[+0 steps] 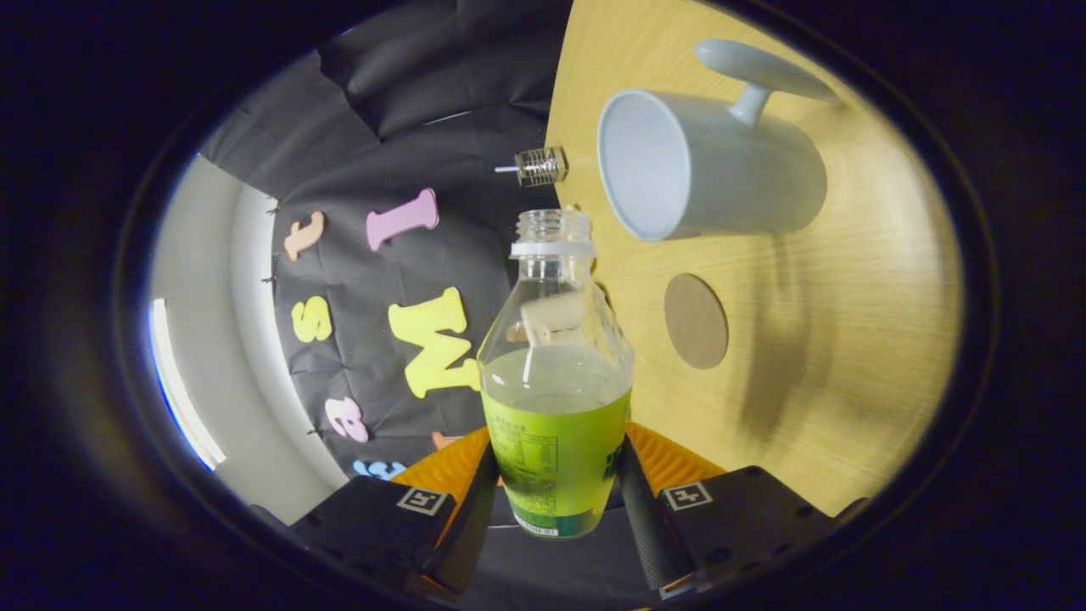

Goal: Take the bottle from table, then pour the juice into the cup, finally place the bottle on the coaster

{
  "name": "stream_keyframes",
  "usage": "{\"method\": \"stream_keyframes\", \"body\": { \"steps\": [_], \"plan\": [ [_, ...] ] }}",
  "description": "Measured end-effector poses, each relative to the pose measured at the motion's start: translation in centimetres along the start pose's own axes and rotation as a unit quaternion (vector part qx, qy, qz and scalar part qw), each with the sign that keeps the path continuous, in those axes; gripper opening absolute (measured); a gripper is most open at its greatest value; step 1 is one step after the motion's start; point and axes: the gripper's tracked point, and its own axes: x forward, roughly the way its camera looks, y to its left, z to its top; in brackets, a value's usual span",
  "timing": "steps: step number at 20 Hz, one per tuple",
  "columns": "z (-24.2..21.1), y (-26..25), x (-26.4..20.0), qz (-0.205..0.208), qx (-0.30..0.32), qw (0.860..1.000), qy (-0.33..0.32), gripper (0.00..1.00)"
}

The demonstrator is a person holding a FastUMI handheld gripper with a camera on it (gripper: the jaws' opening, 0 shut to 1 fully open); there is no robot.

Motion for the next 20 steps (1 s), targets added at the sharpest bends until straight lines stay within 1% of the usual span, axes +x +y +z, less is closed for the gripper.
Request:
{"method": "stream_keyframes", "body": {
  "steps": [6,9,20],
  "plan": [
    [0.2,0.3,-0.1,0.011,0.032,0.999,0.003,0.77],
    [0.5,0.8,-0.1,0.029,0.059,0.998,0.006,0.77],
    [0.6,1.6,-0.4,0.043,0.081,0.996,0.008,0.77]
  ]
}}
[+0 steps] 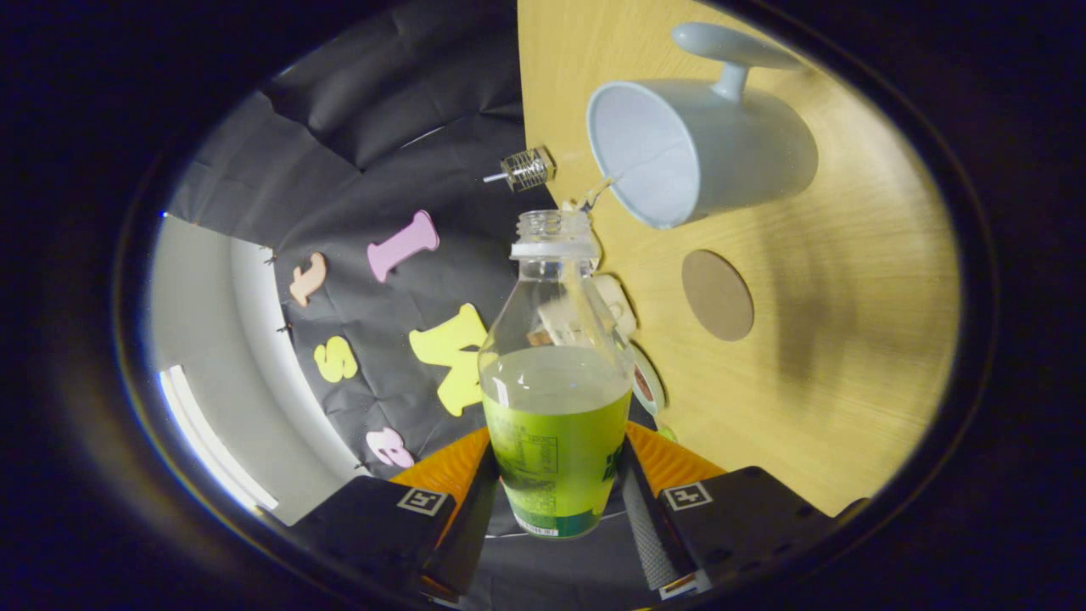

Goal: Take the bottle from table, then pour the juice into the cup, finally place the bottle on the coaster

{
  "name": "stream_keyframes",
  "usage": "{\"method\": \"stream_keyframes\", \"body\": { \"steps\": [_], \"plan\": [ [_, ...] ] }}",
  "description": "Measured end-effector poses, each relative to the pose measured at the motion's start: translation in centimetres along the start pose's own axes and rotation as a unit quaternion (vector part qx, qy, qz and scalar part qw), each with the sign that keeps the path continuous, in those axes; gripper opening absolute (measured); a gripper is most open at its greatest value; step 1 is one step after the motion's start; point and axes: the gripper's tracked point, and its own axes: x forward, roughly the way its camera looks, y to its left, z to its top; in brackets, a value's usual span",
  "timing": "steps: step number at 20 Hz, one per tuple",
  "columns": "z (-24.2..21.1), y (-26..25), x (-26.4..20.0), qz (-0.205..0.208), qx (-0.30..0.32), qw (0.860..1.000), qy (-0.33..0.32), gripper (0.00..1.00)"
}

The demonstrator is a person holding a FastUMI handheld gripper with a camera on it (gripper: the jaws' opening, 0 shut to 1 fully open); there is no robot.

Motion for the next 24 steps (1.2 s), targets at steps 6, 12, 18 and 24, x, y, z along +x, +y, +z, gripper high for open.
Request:
{"method": "stream_keyframes", "body": {
  "steps": [6,12,18,24],
  "plan": [
    [-0.1,1.0,0.8,0.008,0.014,1.0,0.0,0.77],
    [-0.3,1.4,0.5,0.018,0.047,0.999,0.001,0.77],
    [0.2,2.2,0.7,0.028,0.061,0.998,-0.004,0.77],
    [0.8,3.2,0.4,0.05,0.083,0.995,-0.006,0.77]
  ]
}}
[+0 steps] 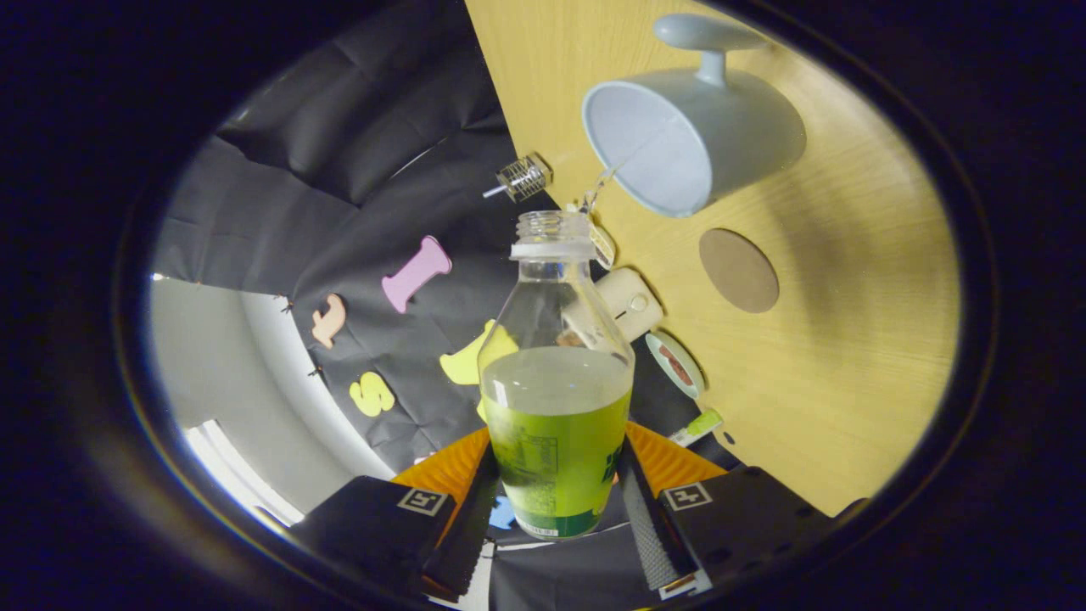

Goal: Take the bottle from table, then pour the juice into the cup, finally place the bottle on the coaster

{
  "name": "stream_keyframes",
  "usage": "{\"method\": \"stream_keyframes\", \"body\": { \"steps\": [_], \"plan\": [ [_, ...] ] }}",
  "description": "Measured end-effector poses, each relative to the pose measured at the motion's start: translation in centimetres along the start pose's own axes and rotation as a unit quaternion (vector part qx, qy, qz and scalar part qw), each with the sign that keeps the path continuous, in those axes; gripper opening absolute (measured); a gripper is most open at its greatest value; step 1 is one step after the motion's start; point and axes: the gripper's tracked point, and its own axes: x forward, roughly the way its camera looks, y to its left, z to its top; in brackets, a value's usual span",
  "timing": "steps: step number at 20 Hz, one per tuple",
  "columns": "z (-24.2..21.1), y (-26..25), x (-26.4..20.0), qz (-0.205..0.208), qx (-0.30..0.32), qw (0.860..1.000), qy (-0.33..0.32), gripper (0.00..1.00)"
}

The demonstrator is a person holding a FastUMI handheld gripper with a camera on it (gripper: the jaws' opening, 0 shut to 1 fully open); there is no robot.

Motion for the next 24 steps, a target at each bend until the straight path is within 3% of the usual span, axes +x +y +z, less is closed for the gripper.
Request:
{"method": "stream_keyframes", "body": {
  "steps": [9,14,18,21,24],
  "plan": [
    [0.2,0.0,-0.6,0.003,0.017,1.0,-0.005,0.77],
    [0.2,-0.4,-0.2,-0.014,-0.056,0.998,-0.011,0.77],
    [0.0,-2.1,-0.9,-0.038,-0.141,0.989,-0.015,0.77],
    [-0.3,-3.5,-1.0,-0.066,-0.225,0.972,-0.017,0.77],
    [0.7,-6.9,-2.1,-0.154,-0.35,0.924,-0.028,0.77]
  ]
}}
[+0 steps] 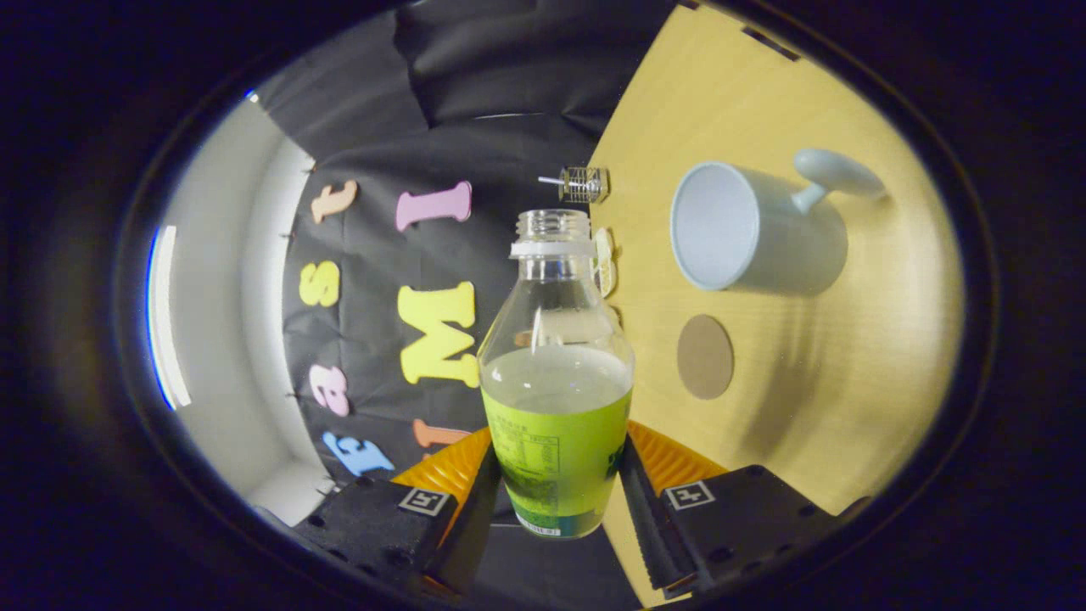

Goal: Take the bottle from table, then pour the juice into the cup, finally place the bottle on the coaster

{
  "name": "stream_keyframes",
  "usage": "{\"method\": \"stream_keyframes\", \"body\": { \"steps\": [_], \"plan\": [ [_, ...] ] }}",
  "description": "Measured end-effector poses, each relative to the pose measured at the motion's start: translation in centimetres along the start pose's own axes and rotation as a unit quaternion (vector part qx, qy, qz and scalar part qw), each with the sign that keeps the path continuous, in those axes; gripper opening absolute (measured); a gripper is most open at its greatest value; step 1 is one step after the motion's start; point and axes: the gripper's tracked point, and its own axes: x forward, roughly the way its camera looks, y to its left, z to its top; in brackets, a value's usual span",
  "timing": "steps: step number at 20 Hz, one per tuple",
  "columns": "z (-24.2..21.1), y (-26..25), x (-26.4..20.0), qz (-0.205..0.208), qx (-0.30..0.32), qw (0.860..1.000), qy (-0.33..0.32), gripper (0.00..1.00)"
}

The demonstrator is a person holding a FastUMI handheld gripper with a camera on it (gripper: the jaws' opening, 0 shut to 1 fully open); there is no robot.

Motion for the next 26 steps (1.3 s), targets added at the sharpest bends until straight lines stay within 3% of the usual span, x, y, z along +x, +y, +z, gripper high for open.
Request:
{"method": "stream_keyframes", "body": {
  "steps": [2,4,6,10,16,19,26],
  "plan": [
    [-0.2,-1.1,-0.9,-0.039,-0.098,0.994,0.0,0.77],
    [0.3,-1.3,-1.3,-0.061,-0.196,0.979,-0.013,0.78],
    [1.0,-1.5,-1.2,-0.088,-0.292,0.952,-0.027,0.78],
    [2.3,-1.5,-1.0,-0.148,-0.442,0.884,-0.047,0.78],
    [3.4,0.6,0.4,-0.177,-0.545,0.816,-0.078,0.79],
    [3.3,2.4,2.4,-0.178,-0.572,0.797,-0.082,0.79],
    [3.1,3.5,7.9,-0.183,-0.648,0.734,-0.083,0.79]
  ]
}}
